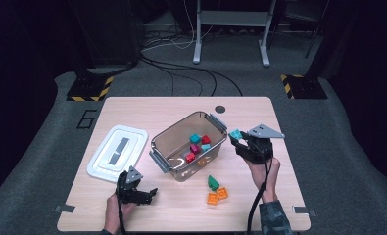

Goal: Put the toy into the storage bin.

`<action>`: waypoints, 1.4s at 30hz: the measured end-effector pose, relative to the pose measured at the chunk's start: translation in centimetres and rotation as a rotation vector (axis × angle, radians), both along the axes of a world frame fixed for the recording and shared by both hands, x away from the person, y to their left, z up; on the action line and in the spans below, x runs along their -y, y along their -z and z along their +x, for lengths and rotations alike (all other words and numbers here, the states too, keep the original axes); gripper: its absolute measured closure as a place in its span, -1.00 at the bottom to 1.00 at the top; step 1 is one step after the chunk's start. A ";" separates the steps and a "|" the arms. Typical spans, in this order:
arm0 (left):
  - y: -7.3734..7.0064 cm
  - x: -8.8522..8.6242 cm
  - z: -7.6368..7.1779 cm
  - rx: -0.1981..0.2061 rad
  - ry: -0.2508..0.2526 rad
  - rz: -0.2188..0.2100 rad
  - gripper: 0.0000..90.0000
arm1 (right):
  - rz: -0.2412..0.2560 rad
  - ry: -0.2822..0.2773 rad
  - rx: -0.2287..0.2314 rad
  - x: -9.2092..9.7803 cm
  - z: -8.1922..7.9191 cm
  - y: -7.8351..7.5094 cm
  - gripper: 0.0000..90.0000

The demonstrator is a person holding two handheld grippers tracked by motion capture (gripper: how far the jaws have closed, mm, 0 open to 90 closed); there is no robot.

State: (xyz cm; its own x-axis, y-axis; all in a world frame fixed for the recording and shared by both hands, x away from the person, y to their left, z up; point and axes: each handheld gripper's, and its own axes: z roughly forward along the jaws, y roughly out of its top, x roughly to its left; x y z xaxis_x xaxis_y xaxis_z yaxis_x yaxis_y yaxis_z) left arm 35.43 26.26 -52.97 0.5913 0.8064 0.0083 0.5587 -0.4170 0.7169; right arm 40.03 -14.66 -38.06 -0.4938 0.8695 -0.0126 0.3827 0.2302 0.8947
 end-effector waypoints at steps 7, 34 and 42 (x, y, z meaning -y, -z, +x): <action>0.0 0.0 0.0 0.000 0.000 0.000 -0.94 | 0.006 -0.006 0.012 -0.6 1.1 -0.8 0.30; 0.0 0.0 0.0 0.002 0.002 0.003 -0.94 | -0.002 -0.078 -0.003 -5.3 6.2 -0.7 0.30; 0.0 0.0 0.0 0.004 0.003 0.007 -0.94 | 0.000 -0.083 -0.031 -5.8 6.9 0.0 0.29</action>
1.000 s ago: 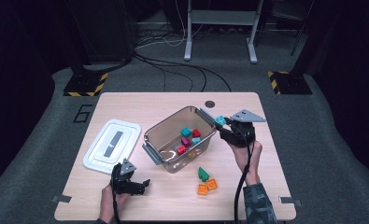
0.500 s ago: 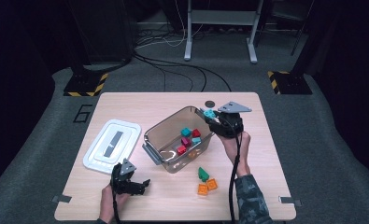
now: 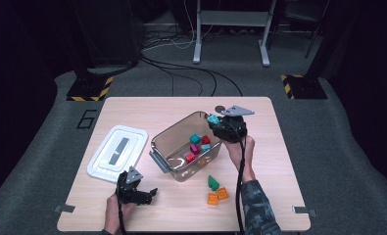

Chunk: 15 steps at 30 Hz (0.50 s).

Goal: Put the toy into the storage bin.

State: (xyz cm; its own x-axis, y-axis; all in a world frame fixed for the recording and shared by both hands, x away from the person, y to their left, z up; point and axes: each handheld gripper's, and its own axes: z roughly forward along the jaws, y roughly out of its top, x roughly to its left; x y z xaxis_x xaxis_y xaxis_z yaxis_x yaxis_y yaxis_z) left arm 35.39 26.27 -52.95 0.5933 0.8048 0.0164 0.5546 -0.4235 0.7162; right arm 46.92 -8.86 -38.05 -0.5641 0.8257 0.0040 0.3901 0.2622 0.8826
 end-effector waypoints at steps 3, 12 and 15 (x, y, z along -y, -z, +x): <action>0.0 0.0 0.0 0.000 0.000 0.000 -0.94 | -0.008 -0.005 -0.009 -0.2 0.0 0.2 0.28; 0.0 0.0 0.0 0.003 -0.003 -0.003 -0.94 | -0.019 0.013 -0.020 0.2 -0.5 0.4 -0.33; 0.0 0.0 0.0 0.003 -0.003 -0.003 -0.94 | -0.012 0.017 -0.012 0.5 -1.2 0.4 -0.52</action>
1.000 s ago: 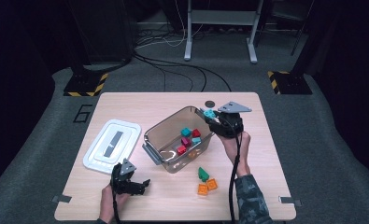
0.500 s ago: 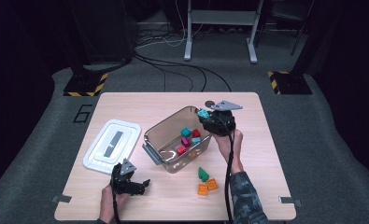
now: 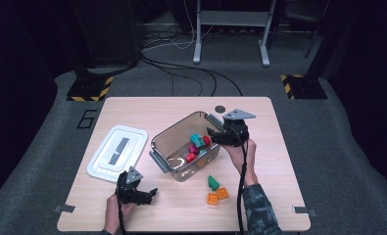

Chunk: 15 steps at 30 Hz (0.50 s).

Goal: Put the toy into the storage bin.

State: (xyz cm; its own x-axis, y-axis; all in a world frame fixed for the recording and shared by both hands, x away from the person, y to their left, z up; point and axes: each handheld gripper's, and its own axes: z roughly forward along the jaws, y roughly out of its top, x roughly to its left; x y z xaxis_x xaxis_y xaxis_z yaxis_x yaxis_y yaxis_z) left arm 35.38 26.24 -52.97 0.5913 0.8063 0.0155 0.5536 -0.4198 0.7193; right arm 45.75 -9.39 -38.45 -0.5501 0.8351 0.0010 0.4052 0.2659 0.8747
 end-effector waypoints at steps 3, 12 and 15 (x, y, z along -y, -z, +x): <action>0.0 0.0 0.0 0.000 0.002 0.002 -0.94 | 0.009 -0.003 0.004 0.5 -0.9 0.0 -0.67; 0.0 0.0 0.0 -0.004 0.000 -0.004 -0.94 | 0.008 -0.011 -0.003 2.1 -3.4 0.9 -0.89; 0.0 0.0 0.0 -0.004 0.001 -0.002 -0.94 | 0.007 -0.015 -0.013 2.4 -4.2 1.4 -0.97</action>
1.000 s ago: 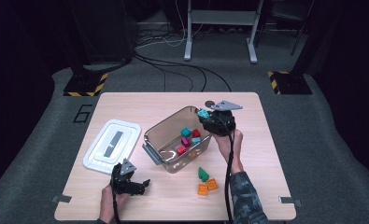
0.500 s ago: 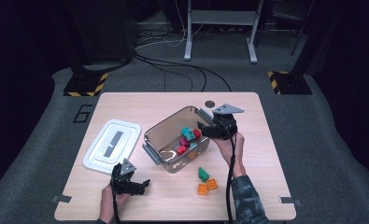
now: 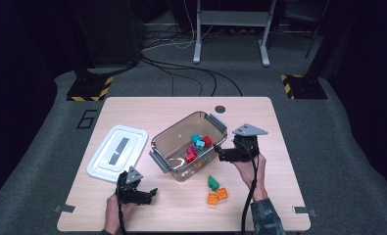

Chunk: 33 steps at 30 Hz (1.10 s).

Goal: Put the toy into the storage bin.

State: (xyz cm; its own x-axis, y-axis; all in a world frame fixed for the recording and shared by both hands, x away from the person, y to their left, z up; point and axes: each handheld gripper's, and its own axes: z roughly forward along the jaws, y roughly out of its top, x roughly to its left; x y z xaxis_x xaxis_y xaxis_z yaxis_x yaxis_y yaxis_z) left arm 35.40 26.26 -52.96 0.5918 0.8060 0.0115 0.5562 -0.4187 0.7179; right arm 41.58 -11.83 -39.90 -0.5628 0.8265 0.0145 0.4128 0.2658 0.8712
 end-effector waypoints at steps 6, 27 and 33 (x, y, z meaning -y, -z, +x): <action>0.0 0.0 0.0 -0.001 -0.001 -0.005 -0.93 | -0.014 0.001 -0.011 0.5 -1.6 1.6 -1.00; 0.0 0.0 0.0 -0.001 -0.001 -0.001 -0.93 | -0.026 -0.036 -0.125 0.1 -4.7 7.4 -1.00; 0.0 0.0 0.0 0.002 -0.002 -0.004 -0.93 | -0.041 -0.049 -0.156 -0.4 -5.4 8.7 -0.98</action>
State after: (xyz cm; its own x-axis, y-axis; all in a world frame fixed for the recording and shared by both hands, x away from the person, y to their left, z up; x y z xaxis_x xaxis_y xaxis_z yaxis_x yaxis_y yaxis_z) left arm 35.40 26.25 -53.00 0.5904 0.8071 0.0096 0.5554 -0.4148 0.7207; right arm 36.21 -11.46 -48.56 -0.5956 0.8001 0.0711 0.5277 0.3231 0.7856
